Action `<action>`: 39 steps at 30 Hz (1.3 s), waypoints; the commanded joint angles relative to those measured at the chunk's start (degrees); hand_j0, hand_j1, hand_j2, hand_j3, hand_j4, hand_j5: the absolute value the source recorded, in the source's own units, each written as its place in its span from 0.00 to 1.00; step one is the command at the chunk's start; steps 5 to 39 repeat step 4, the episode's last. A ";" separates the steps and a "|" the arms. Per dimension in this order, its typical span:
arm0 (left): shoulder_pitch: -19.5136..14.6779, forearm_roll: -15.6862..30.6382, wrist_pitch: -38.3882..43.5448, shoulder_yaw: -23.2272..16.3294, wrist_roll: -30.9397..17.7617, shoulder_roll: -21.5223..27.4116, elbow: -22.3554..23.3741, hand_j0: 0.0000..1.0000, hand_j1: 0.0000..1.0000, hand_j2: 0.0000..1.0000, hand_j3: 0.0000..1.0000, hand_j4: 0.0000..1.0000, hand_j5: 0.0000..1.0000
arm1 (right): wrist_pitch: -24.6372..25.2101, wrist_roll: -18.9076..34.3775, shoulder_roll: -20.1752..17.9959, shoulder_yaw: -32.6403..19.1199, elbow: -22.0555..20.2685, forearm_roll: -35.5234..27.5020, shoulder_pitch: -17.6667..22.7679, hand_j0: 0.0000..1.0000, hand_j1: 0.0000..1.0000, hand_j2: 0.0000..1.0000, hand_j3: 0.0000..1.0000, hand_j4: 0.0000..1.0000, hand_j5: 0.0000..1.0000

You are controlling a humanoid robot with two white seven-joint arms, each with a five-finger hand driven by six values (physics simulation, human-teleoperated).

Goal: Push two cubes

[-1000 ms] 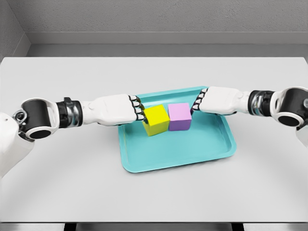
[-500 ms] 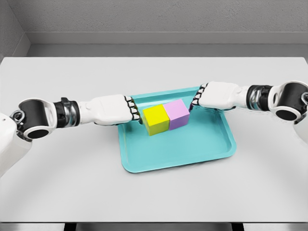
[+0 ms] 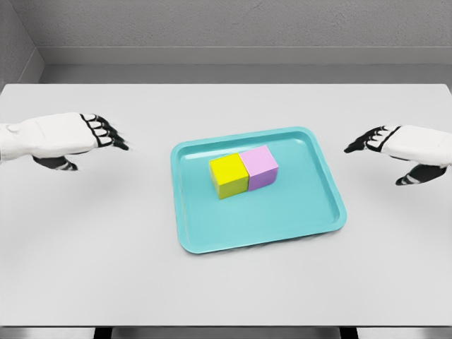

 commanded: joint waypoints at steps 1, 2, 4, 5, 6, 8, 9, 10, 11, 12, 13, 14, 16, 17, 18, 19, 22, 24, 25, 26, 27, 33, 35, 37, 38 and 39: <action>0.00 2.38 0.13 0.71 0.07 3.60 2.38 1.00 1.00 1.00 1.00 1.00 1.00 | 0.20 -0.04 2.80 -0.44 2.50 -6.42 0.00 1.00 1.00 1.00 1.00 1.00 1.00; 0.00 2.56 0.13 0.71 0.07 4.49 4.14 1.00 1.00 1.00 1.00 1.00 1.00 | 0.20 -0.04 3.42 -0.44 3.47 -7.04 0.26 1.00 1.00 1.00 1.00 1.00 1.00; 0.09 3.70 0.13 0.80 0.07 5.45 6.95 1.00 1.00 1.00 1.00 1.00 1.00 | 0.20 -0.04 4.56 -0.71 6.19 -7.13 0.26 1.00 1.00 1.00 1.00 1.00 1.00; 0.09 3.70 0.13 0.80 0.07 5.45 6.95 1.00 1.00 1.00 1.00 1.00 1.00 | 0.20 -0.04 4.56 -0.71 6.19 -7.13 0.26 1.00 1.00 1.00 1.00 1.00 1.00; 0.09 3.70 0.13 0.80 0.07 5.45 6.95 1.00 1.00 1.00 1.00 1.00 1.00 | 0.20 -0.04 4.56 -0.71 6.19 -7.13 0.26 1.00 1.00 1.00 1.00 1.00 1.00; 0.09 3.70 0.13 0.80 0.07 5.45 6.95 1.00 1.00 1.00 1.00 1.00 1.00 | 0.20 -0.04 4.56 -0.71 6.19 -7.13 0.26 1.00 1.00 1.00 1.00 1.00 1.00; 0.09 3.70 0.13 0.80 0.07 5.45 6.95 1.00 1.00 1.00 1.00 1.00 1.00 | 0.20 -0.04 4.56 -0.71 6.19 -7.13 0.26 1.00 1.00 1.00 1.00 1.00 1.00; 0.09 3.70 0.13 0.80 0.07 5.45 6.95 1.00 1.00 1.00 1.00 1.00 1.00 | 0.20 -0.04 4.56 -0.71 6.19 -7.13 0.26 1.00 1.00 1.00 1.00 1.00 1.00; 0.09 3.70 0.13 0.80 0.07 5.45 6.95 1.00 1.00 1.00 1.00 1.00 1.00 | 0.20 -0.04 4.56 -0.71 6.19 -7.13 0.26 1.00 1.00 1.00 1.00 1.00 1.00; 0.09 3.70 0.13 0.80 0.07 5.45 6.95 1.00 1.00 1.00 1.00 1.00 1.00 | 0.20 -0.04 4.56 -0.71 6.19 -7.13 0.26 1.00 1.00 1.00 1.00 1.00 1.00; 0.09 3.70 0.13 0.80 0.07 5.45 6.95 1.00 1.00 1.00 1.00 1.00 1.00 | 0.20 -0.04 4.56 -0.71 6.19 -7.13 0.26 1.00 1.00 1.00 1.00 1.00 1.00; 0.09 3.70 0.13 0.80 0.07 5.45 6.95 1.00 1.00 1.00 1.00 1.00 1.00 | 0.20 -0.04 4.56 -0.71 6.19 -7.13 0.26 1.00 1.00 1.00 1.00 1.00 1.00; 0.09 3.70 0.13 0.80 0.07 5.45 6.95 1.00 1.00 1.00 1.00 1.00 1.00 | 0.20 -0.04 4.56 -0.71 6.19 -7.13 0.26 1.00 1.00 1.00 1.00 1.00 1.00; 0.09 3.70 0.13 0.80 0.07 5.45 6.95 1.00 1.00 1.00 1.00 1.00 1.00 | 0.20 -0.04 4.56 -0.71 6.19 -7.13 0.26 1.00 1.00 1.00 1.00 1.00 1.00; 0.09 3.70 0.13 0.80 0.07 5.45 6.95 1.00 1.00 1.00 1.00 1.00 1.00 | 0.20 -0.04 4.56 -0.71 6.19 -7.13 0.26 1.00 1.00 1.00 1.00 1.00 1.00; 0.09 3.70 0.13 0.80 0.07 5.45 6.95 1.00 1.00 1.00 1.00 1.00 1.00 | 0.20 -0.04 4.56 -0.71 6.19 -7.13 0.26 1.00 1.00 1.00 1.00 1.00 1.00; 0.09 3.70 0.13 0.80 0.07 5.45 6.95 1.00 1.00 1.00 1.00 1.00 1.00 | 0.20 -0.04 4.56 -0.71 6.19 -7.13 0.26 1.00 1.00 1.00 1.00 1.00 1.00; 0.09 3.70 0.13 0.80 0.07 5.45 6.95 1.00 1.00 1.00 1.00 1.00 1.00 | 0.20 -0.04 4.56 -0.71 6.19 -7.13 0.26 1.00 1.00 1.00 1.00 1.00 1.00; 0.09 3.70 0.13 0.80 0.07 5.45 6.95 1.00 1.00 1.00 1.00 1.00 1.00 | 0.20 -0.04 4.56 -0.71 6.19 -7.13 0.26 1.00 1.00 1.00 1.00 1.00 1.00; 0.09 3.70 0.13 0.80 0.07 5.45 6.95 1.00 1.00 1.00 1.00 1.00 1.00 | 0.20 -0.04 4.56 -0.71 6.19 -7.13 0.26 1.00 1.00 1.00 1.00 1.00 1.00; 0.09 3.70 0.13 0.80 0.07 5.45 6.95 1.00 1.00 1.00 1.00 1.00 1.00 | 0.20 -0.04 4.56 -0.71 6.19 -7.13 0.26 1.00 1.00 1.00 1.00 1.00 1.00; 0.09 3.70 0.13 0.80 0.07 5.45 6.95 1.00 1.00 1.00 1.00 1.00 1.00 | 0.20 -0.04 4.56 -0.71 6.19 -7.13 0.26 1.00 1.00 1.00 1.00 1.00 1.00; 0.09 3.70 0.13 0.80 0.07 5.45 6.95 1.00 1.00 1.00 1.00 1.00 1.00 | 0.20 -0.04 4.56 -0.71 6.19 -7.13 0.26 1.00 1.00 1.00 1.00 1.00 1.00; 0.09 3.70 0.13 0.80 0.07 5.45 6.95 1.00 1.00 1.00 1.00 1.00 1.00 | 0.20 -0.04 4.56 -0.71 6.19 -7.13 0.26 1.00 1.00 1.00 1.00 1.00 1.00; 0.09 3.70 0.13 0.80 0.07 5.45 6.95 1.00 1.00 1.00 1.00 1.00 1.00 | 0.20 -0.04 4.56 -0.71 6.19 -7.13 0.26 1.00 1.00 1.00 1.00 1.00 1.00; 0.09 3.70 0.13 0.80 0.07 5.45 6.95 1.00 1.00 1.00 1.00 1.00 1.00 | 0.20 -0.04 4.56 -0.71 6.19 -7.13 0.26 1.00 1.00 1.00 1.00 1.00 1.00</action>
